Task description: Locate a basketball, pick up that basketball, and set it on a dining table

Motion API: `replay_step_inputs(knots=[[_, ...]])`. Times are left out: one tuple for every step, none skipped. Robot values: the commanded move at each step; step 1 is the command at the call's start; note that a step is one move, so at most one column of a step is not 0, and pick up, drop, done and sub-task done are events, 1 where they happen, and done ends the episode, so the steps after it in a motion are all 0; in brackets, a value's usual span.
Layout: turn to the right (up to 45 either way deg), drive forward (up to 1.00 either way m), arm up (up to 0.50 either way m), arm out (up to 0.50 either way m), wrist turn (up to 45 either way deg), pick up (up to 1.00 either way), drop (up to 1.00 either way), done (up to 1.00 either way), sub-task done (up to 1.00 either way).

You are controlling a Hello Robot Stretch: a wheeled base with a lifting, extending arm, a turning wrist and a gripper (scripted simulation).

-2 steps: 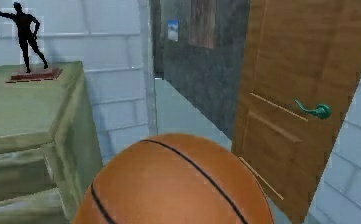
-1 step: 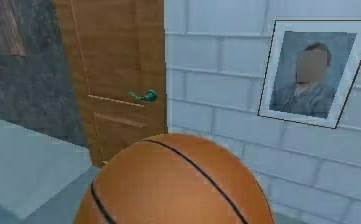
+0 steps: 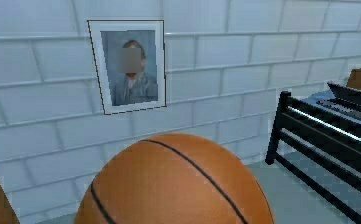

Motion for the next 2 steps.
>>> replay_step_inputs(knots=[[12.0,0.0,0.0,0.0,0.0,0.0,0.0,0.0,0.0],[0.0,0.05,0.0,0.0,0.0,0.0,0.0,0.0,0.0]])
